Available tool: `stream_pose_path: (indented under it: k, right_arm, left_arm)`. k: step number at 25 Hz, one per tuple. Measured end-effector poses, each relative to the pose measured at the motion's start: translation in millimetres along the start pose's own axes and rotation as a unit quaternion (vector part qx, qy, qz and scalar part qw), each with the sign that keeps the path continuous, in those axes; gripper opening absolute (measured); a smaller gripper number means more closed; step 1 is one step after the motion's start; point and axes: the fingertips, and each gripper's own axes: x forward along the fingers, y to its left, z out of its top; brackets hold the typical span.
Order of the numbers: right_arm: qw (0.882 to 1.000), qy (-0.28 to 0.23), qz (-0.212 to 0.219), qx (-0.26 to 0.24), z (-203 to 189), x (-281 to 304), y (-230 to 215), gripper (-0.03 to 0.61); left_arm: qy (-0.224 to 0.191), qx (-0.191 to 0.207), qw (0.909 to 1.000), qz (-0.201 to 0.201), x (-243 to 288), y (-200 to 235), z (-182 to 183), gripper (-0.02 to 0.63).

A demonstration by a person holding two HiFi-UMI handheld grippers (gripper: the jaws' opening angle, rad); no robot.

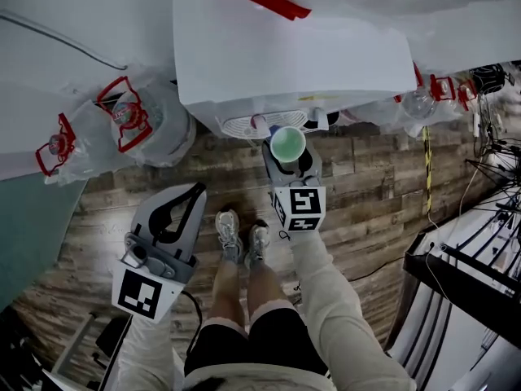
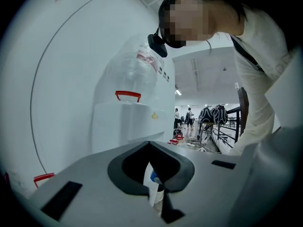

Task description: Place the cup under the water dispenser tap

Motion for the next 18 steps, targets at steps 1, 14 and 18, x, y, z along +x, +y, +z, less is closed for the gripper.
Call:
stream_pose_path:
  k: [1, 14, 18]
  right_arm:
    - [1.0, 0.002, -0.004, 0.001, -4, 3, -4, 0.285]
    - [0.997, 0.046, -0.044, 0.033, -43, 41, -47, 0.287]
    - [0.996, 0.063, -0.051, 0.031, -54, 51, -55, 0.287]
  left_arm:
    - [0.0, -0.001, 1.0, 0.001, 0, 0, -3, 0.005]
    - [0.011, -0.002, 0.9999, -0.006, -1, 0, -20, 0.005]
    - [0.013, 0.004, 0.9999, -0.007, -1, 2, -20, 0.005]
